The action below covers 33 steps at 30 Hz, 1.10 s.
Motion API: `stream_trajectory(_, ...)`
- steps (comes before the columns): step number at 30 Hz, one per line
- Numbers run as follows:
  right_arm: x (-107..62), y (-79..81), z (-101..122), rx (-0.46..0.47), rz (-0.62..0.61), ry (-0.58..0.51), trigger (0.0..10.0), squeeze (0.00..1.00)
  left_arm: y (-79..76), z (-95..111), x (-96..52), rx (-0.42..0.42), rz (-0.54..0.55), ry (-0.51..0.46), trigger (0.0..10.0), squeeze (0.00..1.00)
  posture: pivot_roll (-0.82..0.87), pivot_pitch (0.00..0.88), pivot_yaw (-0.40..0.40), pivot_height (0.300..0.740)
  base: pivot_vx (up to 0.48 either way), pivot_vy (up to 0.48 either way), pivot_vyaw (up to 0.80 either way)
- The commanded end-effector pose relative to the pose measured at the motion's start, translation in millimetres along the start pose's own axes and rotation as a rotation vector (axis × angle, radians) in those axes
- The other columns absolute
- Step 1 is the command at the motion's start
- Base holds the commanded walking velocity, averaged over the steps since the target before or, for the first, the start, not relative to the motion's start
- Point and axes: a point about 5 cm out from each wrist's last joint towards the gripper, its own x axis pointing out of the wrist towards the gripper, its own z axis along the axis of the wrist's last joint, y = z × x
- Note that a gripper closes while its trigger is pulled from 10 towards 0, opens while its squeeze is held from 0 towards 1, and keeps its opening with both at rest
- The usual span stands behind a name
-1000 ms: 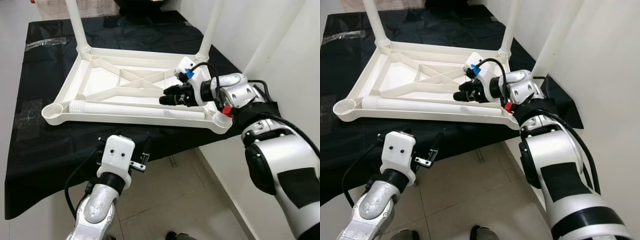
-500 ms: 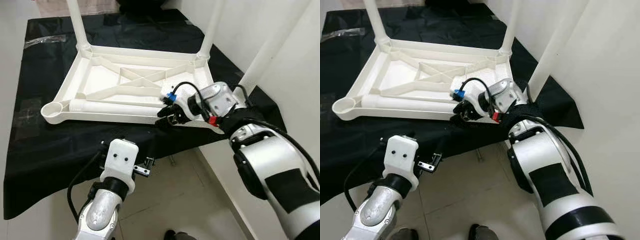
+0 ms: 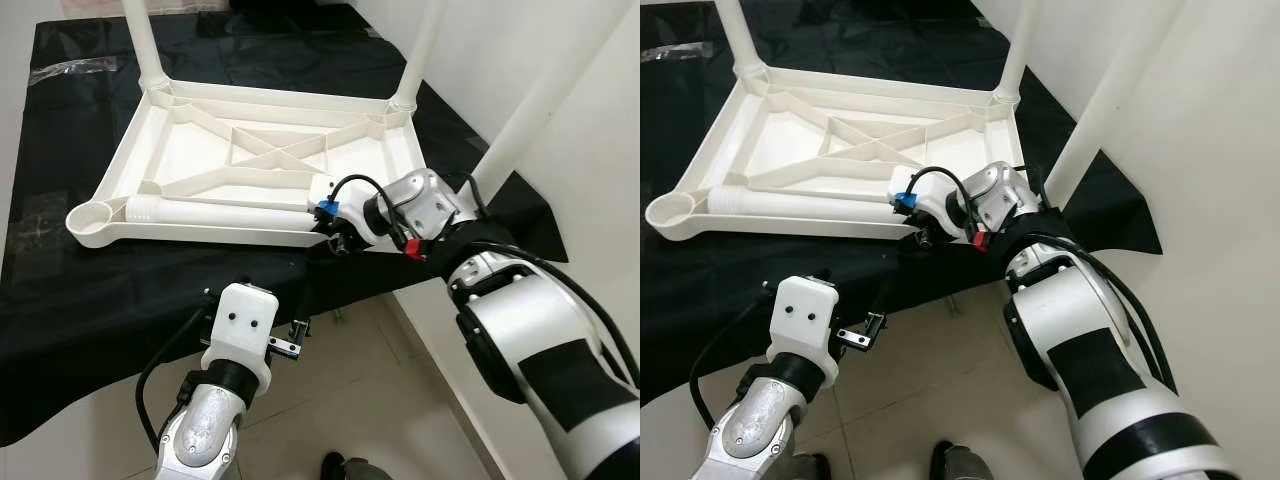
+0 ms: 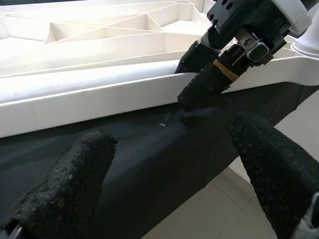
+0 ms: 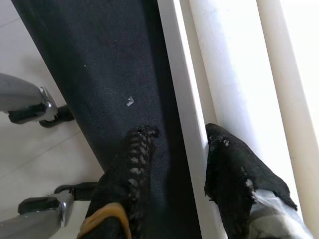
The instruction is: Building children table
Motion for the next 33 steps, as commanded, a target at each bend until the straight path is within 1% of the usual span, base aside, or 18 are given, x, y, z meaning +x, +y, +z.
stream_trajectory(1,12.6,11.4,-10,-0.007,0.066,0.057,2.1,0.0,-2.3,0,-3.0,-0.007,0.007,0.011,10.0,0.0,0.04,0.265,-0.158,0.74,0.0,0.0,0.0)
stream_trajectory(4,14.4,12.1,-8,-0.023,0.062,0.058,2.1,0.0,-2.1,1,-3.2,-0.006,0.009,0.011,10.0,0.0,0.04,0.268,-0.16,0.74,0.0,0.0,0.0)
stream_trajectory(5,15.6,13.2,-6,-0.052,0.073,0.054,0.0,0.0,-2.0,1,-3.4,-0.006,0.013,0.012,10.0,0.0,0.04,0.271,-0.164,0.74,0.0,0.0,0.0)
stream_trajectory(14,13.1,16.2,12,-0.193,0.154,-0.037,0.0,0.0,2.5,2,-2.9,0.005,0.035,0.007,10.0,0.0,0.03,0.277,-0.172,0.74,0.0,0.0,0.0)
stream_trajectory(15,11.5,18.0,17,-0.271,0.167,-0.093,0.0,0.0,4.1,2,-2.7,0.009,0.041,0.006,10.0,0.0,0.03,0.279,-0.173,0.74,0.0,0.0,0.0)
stream_trajectory(16,10.7,19.5,19,-0.307,0.182,-0.113,0.0,0.0,4.6,2,-2.6,0.01,0.044,0.006,10.0,0.0,0.03,0.279,-0.173,0.74,0.0,0.0,0.0)
stream_trajectory(17,10.7,19.5,19,-0.307,0.182,-0.113,0.0,0.0,4.6,2,-2.6,0.01,0.044,0.006,10.0,0.0,0.03,0.279,-0.173,0.74,0.0,0.0,0.0)
stream_trajectory(19,10.2,21.9,20,-0.362,0.196,-0.137,0.0,0.0,5.1,2,-2.6,0.012,0.046,0.006,10.0,0.0,0.03,0.279,-0.173,0.74,0.0,0.0,0.0)
stream_trajectory(20,10.3,23.8,19,-0.407,0.205,-0.137,0.0,0.0,5.2,2,-2.6,0.013,0.047,0.006,10.0,0.0,0.03,0.279,-0.172,0.74,0.0,0.0,0.0)
stream_trajectory(21,10.3,23.8,19,-0.407,0.205,-0.137,0.0,0.0,5.2,2,-2.6,0.013,0.047,0.006,10.0,0.0,0.03,0.279,-0.172,0.74,0.0,0.0,0.0)
stream_trajectory(23,9.9,27.1,14,-0.521,0.221,-0.097,0.0,0.0,5.3,2,-2.4,0.013,0.048,0.006,10.0,0.0,0.03,0.28,-0.171,0.74,0.0,0.0,0.0)
stream_trajectory(24,9.9,27.1,14,-0.521,0.221,-0.097,0.0,0.0,5.3,2,-2.4,0.013,0.048,0.006,10.0,0.0,0.03,0.28,-0.171,0.74,0.0,0.0,0.0)
stream_trajectory(25,9.5,27.6,12,-0.571,0.218,-0.073,0.0,0.0,5.1,2,-2.1,0.013,0.048,0.006,10.0,0.0,0.03,0.278,-0.171,0.74,0.0,0.0,0.0)
stream_trajectory(26,9.5,27.6,12,-0.571,0.218,-0.073,0.0,0.0,5.1,2,-2.1,0.013,0.048,0.006,10.0,0.0,0.03,0.278,-0.171,0.74,0.0,0.0,0.0)
stream_trajectory(29,9.0,27.0,12,-0.658,0.187,-0.042,0.0,0.0,4.8,2,-1.4,0.014,0.045,0.006,10.0,0.0,0.03,0.277,-0.172,0.74,0.0,0.0,0.0)
stream_trajectory(30,9.0,27.0,12,-0.658,0.187,-0.042,0.0,0.0,4.8,2,-1.4,0.014,0.045,0.006,10.0,0.0,0.03,0.277,-0.172,0.74,0.0,0.0,0.0)
stream_trajectory(32,9.5,26.1,15,-0.738,0.14,-0.032,0.0,0.0,5.2,2,-0.9,0.016,0.047,0.006,10.0,0.0,0.03,0.276,-0.172,0.74,0.0,0.0,0.0)
stream_trajectory(33,9.5,26.1,15,-0.738,0.14,-0.032,0.0,0.0,5.2,2,-0.9,0.016,0.047,0.006,10.0,0.0,0.03,0.276,-0.172,0.74,0.0,0.0,0.0)
